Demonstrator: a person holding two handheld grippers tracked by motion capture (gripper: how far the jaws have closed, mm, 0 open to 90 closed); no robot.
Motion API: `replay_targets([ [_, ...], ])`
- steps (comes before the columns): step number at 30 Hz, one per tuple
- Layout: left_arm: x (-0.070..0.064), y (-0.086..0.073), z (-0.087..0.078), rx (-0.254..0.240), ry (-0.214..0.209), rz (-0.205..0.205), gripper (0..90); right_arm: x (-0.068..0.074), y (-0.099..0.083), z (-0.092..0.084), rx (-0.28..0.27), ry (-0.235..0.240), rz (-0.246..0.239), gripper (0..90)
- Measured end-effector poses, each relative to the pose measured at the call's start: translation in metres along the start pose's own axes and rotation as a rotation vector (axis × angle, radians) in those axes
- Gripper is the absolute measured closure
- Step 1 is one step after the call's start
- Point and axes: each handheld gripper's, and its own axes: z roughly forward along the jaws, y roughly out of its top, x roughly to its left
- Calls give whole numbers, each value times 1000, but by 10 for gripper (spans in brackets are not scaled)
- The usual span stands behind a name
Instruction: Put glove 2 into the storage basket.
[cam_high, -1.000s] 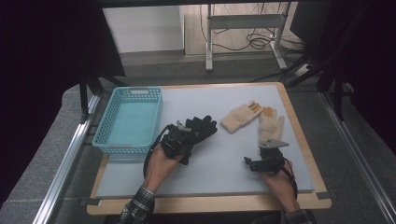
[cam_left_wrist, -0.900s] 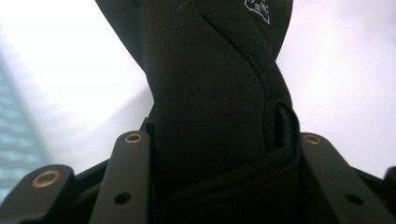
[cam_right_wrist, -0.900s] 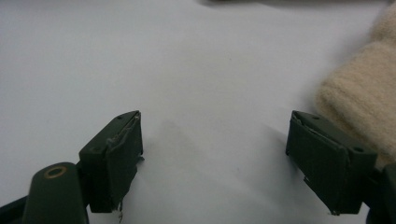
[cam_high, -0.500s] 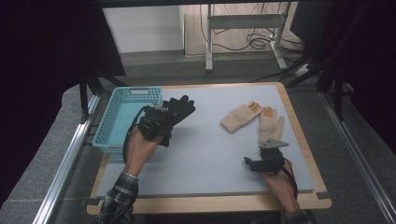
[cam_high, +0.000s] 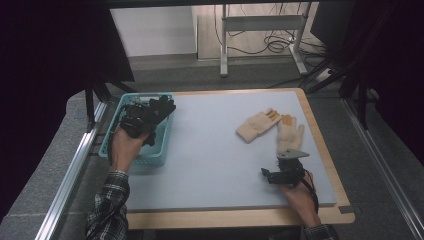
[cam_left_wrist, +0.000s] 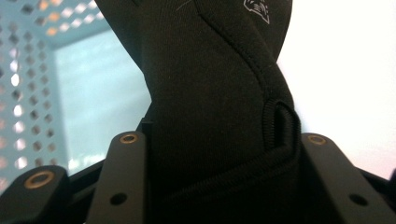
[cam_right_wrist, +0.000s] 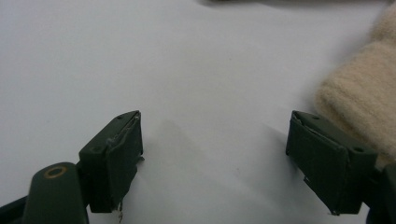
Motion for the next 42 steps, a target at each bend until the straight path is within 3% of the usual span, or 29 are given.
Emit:
replay_targets([
  [2,15,-1,11,39,23,-28,548,0,0,0,0,0,0,184],
  [10,47,-3,38,121,94,-114,538,0,0,0,0,0,0,183],
  [13,52,-3,45,152,114,-123,534,0,0,0,-1,0,1,184],
  [14,57,-4,53,183,130,-124,534,0,0,0,-1,0,1,184],
  [22,69,-10,68,226,144,-145,509,0,0,0,-1,1,1,183],
  [24,73,-11,72,242,162,-137,469,0,0,0,-1,0,1,183],
  [27,73,-11,74,260,173,-108,307,0,0,0,-1,0,0,183],
  [28,71,-10,73,273,143,-96,254,0,0,0,-1,1,1,183],
  [32,70,-7,62,239,114,-98,108,0,0,0,-1,0,0,183],
  [37,72,-6,44,187,80,-98,43,0,0,0,0,0,0,183],
  [38,71,-6,34,138,46,-96,42,0,0,0,0,0,0,183],
  [39,71,-6,34,138,46,-96,38,0,0,0,0,0,0,183],
  [40,69,-6,26,95,1,-89,35,0,0,0,0,-1,-1,183],
  [41,69,-6,26,95,1,-89,34,0,0,0,0,-1,-1,183],
  [42,64,-7,21,54,-34,-75,31,0,0,0,0,-1,-1,183],
])
